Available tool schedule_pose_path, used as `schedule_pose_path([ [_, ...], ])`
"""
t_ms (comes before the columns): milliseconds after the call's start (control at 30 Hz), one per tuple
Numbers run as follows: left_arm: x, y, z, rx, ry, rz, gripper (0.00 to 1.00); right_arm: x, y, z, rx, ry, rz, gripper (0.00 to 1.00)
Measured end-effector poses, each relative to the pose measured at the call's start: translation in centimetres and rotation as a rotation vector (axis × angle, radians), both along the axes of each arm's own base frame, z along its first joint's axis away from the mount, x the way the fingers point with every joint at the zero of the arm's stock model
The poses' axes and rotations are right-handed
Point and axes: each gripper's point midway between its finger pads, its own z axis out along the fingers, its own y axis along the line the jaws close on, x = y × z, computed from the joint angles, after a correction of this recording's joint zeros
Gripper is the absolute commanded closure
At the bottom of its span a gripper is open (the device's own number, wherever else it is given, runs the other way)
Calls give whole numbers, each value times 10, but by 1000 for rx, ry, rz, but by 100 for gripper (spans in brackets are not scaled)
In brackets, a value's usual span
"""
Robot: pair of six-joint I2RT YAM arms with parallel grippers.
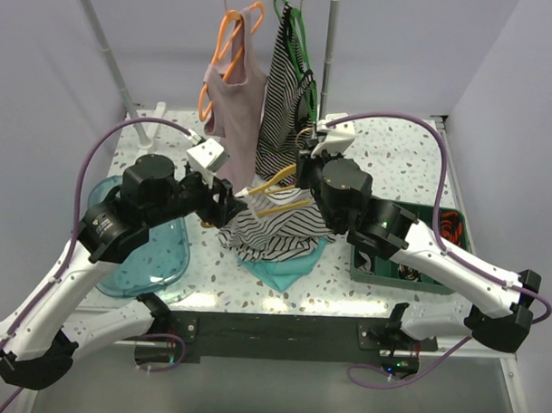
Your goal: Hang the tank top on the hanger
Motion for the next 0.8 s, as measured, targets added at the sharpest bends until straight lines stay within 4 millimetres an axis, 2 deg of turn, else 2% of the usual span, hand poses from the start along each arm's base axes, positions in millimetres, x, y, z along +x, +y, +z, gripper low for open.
schedule_pose_path([
  [100, -1, 1, -14, 31, 20, -7, 37, 0, 1, -3, -2, 6, 4, 100],
  [333, 1, 1, -37, 84, 53, -13, 55, -1, 2, -6, -4, 13, 10, 100],
  [567, 2, 0, -56, 114, 71, -20, 66, -1, 4, -7, -6, 16, 18, 100],
  [667, 3, -2, -65, 115, 79, -29, 87, -2, 6, -8, -10, 18, 27, 100],
  [700, 2, -4, -67, 111, 84, -37, 98, -2, 6, -9, -12, 19, 28, 100],
  [767, -3, -9, -72, 101, 86, -72, 100, 0, 7, -11, -23, 21, 26, 100],
  [800, -5, -11, -74, 94, 91, -83, 100, 1, 7, -14, -31, 25, 25, 87],
])
